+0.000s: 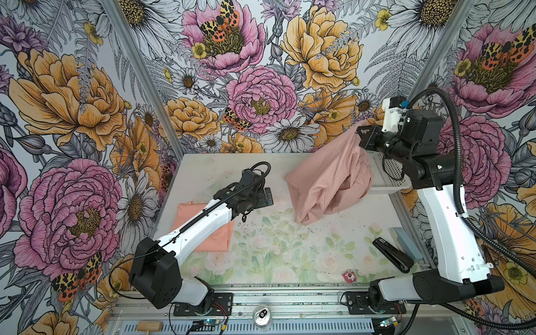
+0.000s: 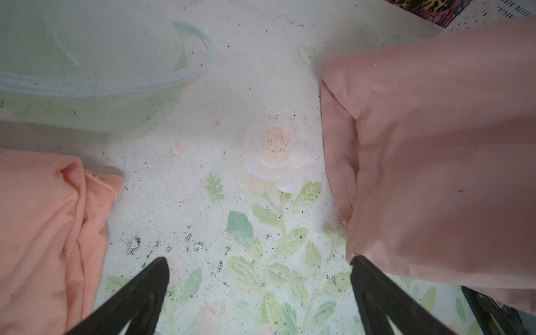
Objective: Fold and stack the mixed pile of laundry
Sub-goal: 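Lay the garment flat on the table centre with the right gripper, then grasp the garment's waistband with the left gripper while the right gripper draws back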
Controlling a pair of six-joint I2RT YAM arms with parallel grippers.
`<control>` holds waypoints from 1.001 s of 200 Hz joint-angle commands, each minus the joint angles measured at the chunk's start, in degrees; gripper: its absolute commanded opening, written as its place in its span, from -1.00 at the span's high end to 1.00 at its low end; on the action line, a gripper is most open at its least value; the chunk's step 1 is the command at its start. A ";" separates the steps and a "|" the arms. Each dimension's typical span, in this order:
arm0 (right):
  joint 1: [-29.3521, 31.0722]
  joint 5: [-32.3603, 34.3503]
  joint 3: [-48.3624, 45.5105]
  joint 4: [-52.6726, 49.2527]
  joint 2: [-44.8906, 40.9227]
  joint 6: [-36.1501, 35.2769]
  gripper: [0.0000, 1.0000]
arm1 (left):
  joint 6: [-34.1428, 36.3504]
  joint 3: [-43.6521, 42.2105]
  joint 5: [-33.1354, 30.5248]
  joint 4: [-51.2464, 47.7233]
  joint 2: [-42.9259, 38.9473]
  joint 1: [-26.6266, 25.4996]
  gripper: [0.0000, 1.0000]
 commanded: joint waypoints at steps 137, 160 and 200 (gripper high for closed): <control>18.95 -5.19 -9.93 -1.21 12.42 3.57 -0.22 | 0.33 -5.33 -10.41 -4.00 -15.54 2.78 -0.98; 13.16 -4.84 -16.77 -1.21 6.84 3.71 -0.27 | 5.13 -2.07 -2.93 -2.47 -8.60 -0.16 -0.98; 4.14 -6.61 -28.26 -0.97 -0.19 3.58 -0.29 | 16.92 5.04 10.69 1.47 6.84 -4.88 -0.95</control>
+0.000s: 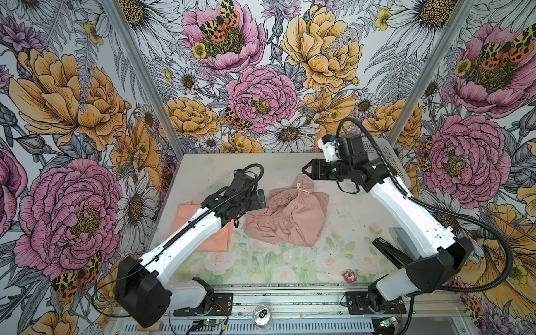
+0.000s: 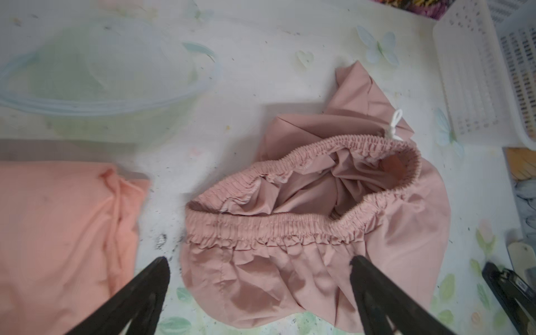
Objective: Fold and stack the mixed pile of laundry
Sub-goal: 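Grasp the garment's waistband with the left gripper while the right gripper draws back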
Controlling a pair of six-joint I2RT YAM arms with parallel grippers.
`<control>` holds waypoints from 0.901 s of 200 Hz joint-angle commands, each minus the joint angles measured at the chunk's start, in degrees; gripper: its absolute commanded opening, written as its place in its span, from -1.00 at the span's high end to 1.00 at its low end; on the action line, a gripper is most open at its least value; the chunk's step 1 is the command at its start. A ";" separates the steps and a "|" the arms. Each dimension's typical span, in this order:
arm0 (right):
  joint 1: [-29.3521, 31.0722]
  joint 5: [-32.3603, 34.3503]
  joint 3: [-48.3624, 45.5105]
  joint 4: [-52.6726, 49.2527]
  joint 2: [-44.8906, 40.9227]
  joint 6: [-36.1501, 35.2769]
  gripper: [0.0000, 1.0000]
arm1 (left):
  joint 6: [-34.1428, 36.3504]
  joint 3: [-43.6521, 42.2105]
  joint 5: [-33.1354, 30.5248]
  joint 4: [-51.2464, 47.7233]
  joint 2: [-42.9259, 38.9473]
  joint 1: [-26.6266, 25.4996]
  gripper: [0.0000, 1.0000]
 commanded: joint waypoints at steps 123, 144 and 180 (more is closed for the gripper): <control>-12.42 -5.04 -16.03 0.48 -9.62 -0.01 -0.30 | 18.69 11.22 30.09 7.28 26.98 -2.50 -0.53; -12.94 -5.27 -16.03 0.42 -9.87 0.03 -0.30 | 18.59 9.13 31.26 7.20 25.29 -2.59 -0.44; -13.21 -5.52 -16.36 0.48 -9.79 0.16 -0.30 | 18.20 5.09 31.73 7.11 19.66 -2.42 -0.29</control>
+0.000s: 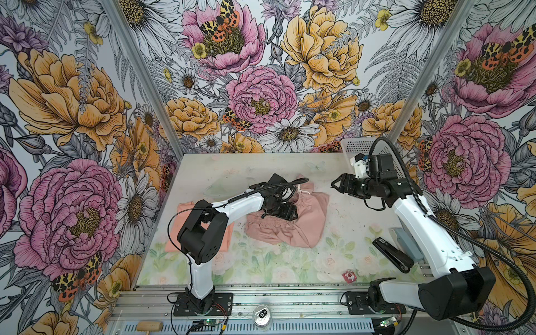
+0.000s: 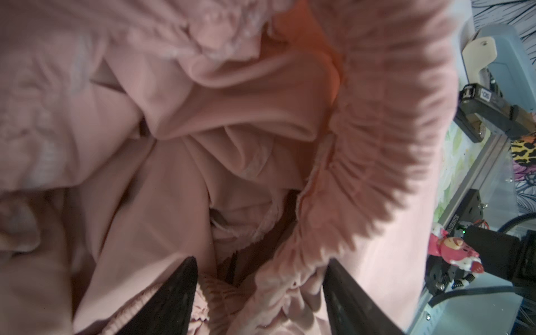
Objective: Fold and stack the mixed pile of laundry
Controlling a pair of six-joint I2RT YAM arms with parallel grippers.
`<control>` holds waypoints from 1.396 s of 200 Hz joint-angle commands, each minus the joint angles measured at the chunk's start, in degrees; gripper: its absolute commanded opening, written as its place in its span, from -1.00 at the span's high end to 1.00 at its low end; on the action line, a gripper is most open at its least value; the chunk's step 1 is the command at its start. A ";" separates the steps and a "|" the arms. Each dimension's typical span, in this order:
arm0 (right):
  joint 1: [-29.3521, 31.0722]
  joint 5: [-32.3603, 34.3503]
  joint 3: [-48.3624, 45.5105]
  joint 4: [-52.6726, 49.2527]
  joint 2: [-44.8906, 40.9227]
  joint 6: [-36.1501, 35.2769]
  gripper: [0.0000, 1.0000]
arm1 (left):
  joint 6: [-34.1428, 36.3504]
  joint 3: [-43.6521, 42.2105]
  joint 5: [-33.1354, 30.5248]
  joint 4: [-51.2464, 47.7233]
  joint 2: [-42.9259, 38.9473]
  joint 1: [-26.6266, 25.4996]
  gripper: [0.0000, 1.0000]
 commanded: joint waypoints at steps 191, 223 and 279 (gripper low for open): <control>0.42 -3.55 -27.50 30.97 6.20 10.31 -0.62 | -6.31 -3.65 -3.67 -8.28 -34.53 9.21 1.00; 1.40 -4.58 -26.75 42.79 18.04 15.03 -0.62 | -6.39 -3.36 -4.70 -8.43 -35.92 10.66 1.00; 0.30 2.62 -24.97 43.25 14.08 16.51 1.00 | -6.54 -1.41 -6.92 -8.43 -37.37 13.57 1.00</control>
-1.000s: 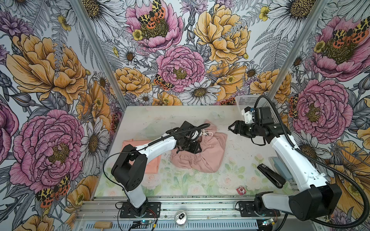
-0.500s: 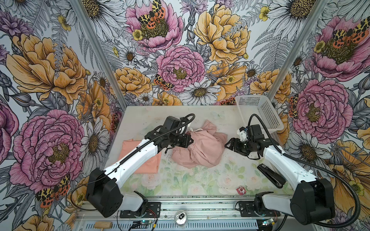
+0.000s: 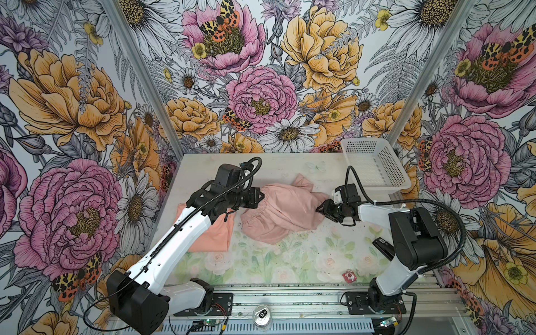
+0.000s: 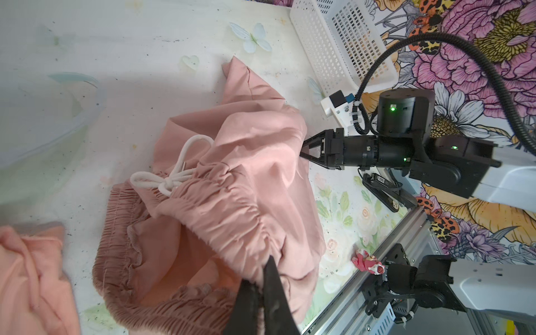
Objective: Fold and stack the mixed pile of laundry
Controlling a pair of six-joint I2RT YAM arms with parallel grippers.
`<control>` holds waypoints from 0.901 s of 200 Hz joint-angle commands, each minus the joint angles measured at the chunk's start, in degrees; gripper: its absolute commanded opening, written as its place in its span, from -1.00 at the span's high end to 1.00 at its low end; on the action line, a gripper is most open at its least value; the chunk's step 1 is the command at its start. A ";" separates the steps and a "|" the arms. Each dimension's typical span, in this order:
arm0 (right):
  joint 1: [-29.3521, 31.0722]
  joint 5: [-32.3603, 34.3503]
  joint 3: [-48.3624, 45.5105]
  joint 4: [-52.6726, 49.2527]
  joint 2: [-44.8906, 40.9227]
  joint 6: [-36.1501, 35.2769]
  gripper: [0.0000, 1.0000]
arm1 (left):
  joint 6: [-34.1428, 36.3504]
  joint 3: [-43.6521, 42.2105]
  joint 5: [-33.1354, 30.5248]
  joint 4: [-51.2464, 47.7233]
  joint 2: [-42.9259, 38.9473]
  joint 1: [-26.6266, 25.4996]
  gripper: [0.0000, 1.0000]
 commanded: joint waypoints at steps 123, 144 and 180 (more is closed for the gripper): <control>-13.34 3.63 50.36 -28.54 -15.38 -9.93 1.00 | 4.27 34.09 -8.78 1.88 7.50 0.86 1.00; -13.59 3.09 52.23 -32.75 -18.98 -11.18 1.00 | 2.91 30.27 -11.44 1.87 2.77 -1.52 1.00; -13.69 1.54 54.43 -40.33 -24.00 -12.90 1.00 | -1.66 23.45 -14.64 1.80 -6.05 -3.03 1.00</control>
